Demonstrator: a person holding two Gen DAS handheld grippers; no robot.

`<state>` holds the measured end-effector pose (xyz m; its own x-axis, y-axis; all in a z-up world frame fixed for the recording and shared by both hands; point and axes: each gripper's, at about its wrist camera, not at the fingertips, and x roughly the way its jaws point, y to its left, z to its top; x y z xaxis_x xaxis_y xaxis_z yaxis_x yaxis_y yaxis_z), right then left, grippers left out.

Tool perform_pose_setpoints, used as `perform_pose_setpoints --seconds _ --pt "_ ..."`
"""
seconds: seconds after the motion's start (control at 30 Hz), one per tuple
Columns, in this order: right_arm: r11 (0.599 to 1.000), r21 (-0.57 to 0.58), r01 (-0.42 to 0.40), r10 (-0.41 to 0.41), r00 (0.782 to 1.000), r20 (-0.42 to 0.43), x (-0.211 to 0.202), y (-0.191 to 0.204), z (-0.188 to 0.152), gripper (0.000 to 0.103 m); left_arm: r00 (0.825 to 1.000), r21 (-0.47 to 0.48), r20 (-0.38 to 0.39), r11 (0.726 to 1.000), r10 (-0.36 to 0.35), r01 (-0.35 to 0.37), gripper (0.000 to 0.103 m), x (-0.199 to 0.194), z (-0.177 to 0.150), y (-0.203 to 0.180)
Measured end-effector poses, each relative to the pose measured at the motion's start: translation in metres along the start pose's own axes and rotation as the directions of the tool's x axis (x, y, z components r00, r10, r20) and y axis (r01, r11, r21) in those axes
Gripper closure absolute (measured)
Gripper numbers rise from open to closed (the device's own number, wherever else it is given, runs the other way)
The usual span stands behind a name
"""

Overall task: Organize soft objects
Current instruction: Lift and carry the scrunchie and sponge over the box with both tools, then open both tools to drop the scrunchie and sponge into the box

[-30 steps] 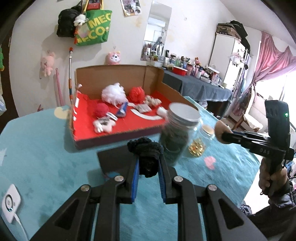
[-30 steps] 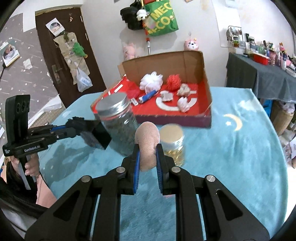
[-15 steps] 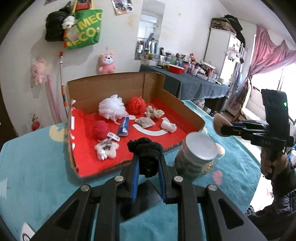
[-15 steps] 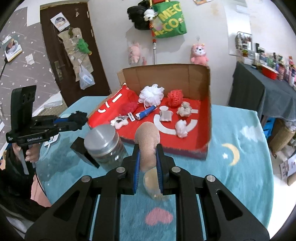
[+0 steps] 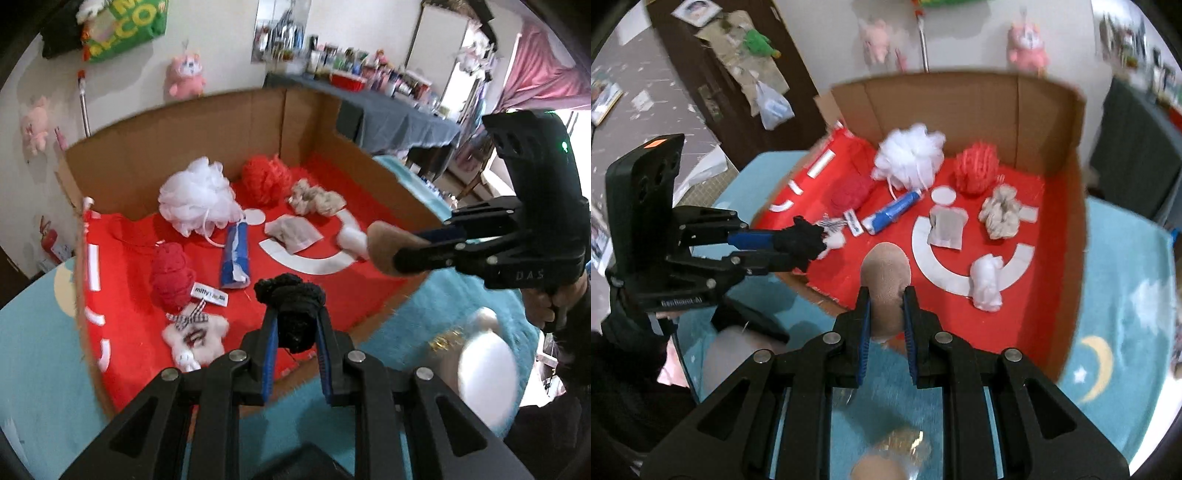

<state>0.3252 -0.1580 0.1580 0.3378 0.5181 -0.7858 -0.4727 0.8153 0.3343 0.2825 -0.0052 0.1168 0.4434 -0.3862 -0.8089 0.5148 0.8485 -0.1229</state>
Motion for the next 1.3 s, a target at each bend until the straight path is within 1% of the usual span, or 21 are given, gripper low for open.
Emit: perform_pose_setpoints --seconds 0.17,0.2,0.27,0.4,0.57,0.6,0.77,0.87,0.9,0.93,0.97,1.03,1.1,1.13,1.23,1.27,1.3 --pt "0.999 0.047 -0.002 0.007 0.994 -0.113 0.041 -0.023 0.02 0.086 0.996 0.003 -0.086 1.0 -0.001 0.001 0.083 0.036 0.014 0.008" --pt "0.999 0.05 -0.002 0.008 0.992 -0.125 0.047 -0.024 0.022 0.085 0.995 -0.002 -0.104 1.0 -0.002 0.002 0.082 0.043 0.016 0.01" --pt "0.999 0.042 0.0 0.007 0.987 -0.163 0.059 -0.025 0.026 0.085 0.991 -0.02 -0.135 1.0 -0.005 0.002 0.082 0.054 0.019 0.015" --pt "0.999 0.02 0.033 -0.028 0.977 -0.209 0.074 -0.024 0.029 0.085 0.983 -0.034 -0.185 0.999 -0.007 0.001 0.081 0.071 0.023 0.018" --pt "0.998 0.025 0.053 -0.045 0.967 -0.253 0.084 -0.026 0.03 0.084 0.981 -0.036 -0.194 0.999 -0.01 0.003 0.081 0.077 0.026 0.019" --pt "0.997 0.019 0.068 -0.061 0.963 -0.262 0.086 -0.026 0.029 0.084 0.981 -0.034 -0.193 0.999 -0.007 0.001 0.081 0.077 0.026 0.018" --pt "0.996 -0.005 0.089 -0.087 0.958 -0.272 0.089 -0.022 0.026 0.081 0.979 -0.034 -0.203 0.999 -0.007 0.001 0.079 0.081 0.026 0.018" --pt "0.996 -0.019 0.092 -0.094 0.96 -0.263 0.091 -0.016 0.028 0.073 0.98 -0.032 -0.201 0.999 -0.002 -0.005 0.075 0.084 0.025 0.017" --pt "0.996 -0.02 0.092 -0.094 0.961 -0.261 0.091 -0.014 0.027 0.065 0.98 -0.031 -0.201 0.999 0.0 -0.007 0.075 0.085 0.025 0.017" --pt "0.995 -0.021 0.094 -0.096 0.962 -0.256 0.091 -0.012 0.026 0.052 0.98 -0.031 -0.201 0.999 0.003 -0.009 0.075 0.085 0.024 0.017" --pt "0.995 -0.025 0.095 -0.098 0.963 -0.251 0.09 -0.01 0.026 0.048 0.98 -0.031 -0.199 0.999 0.005 -0.011 0.074 0.085 0.023 0.017" --pt "0.994 -0.036 0.106 -0.112 0.966 -0.234 0.086 -0.006 0.028 0.047 0.981 -0.031 -0.192 0.999 0.008 -0.014 0.067 0.08 0.021 0.016" --pt "0.992 -0.032 0.124 -0.128 0.968 -0.217 0.082 -0.003 0.029 0.047 0.984 -0.037 -0.175 0.999 0.015 -0.021 0.056 0.072 0.019 0.017" --pt "0.991 -0.029 0.127 -0.13 0.969 -0.212 0.079 -0.003 0.029 0.047 0.986 -0.041 -0.163 0.999 0.017 -0.024 0.054 0.067 0.018 0.016" --pt "0.989 -0.009 0.146 -0.145 0.971 -0.191 0.069 -0.003 0.03 0.046 0.991 -0.061 -0.133 0.997 0.034 -0.042 0.043 0.052 0.016 0.017" --pt "0.988 0.0 0.156 -0.154 0.971 -0.181 0.065 -0.002 0.03 0.044 0.992 -0.07 -0.117 0.996 0.041 -0.049 0.036 0.046 0.015 0.017" --pt "0.985 0.017 0.171 -0.165 0.972 -0.166 0.059 -0.002 0.03 0.037 0.993 -0.078 -0.103 0.995 0.049 -0.058 0.026 0.04 0.015 0.017"
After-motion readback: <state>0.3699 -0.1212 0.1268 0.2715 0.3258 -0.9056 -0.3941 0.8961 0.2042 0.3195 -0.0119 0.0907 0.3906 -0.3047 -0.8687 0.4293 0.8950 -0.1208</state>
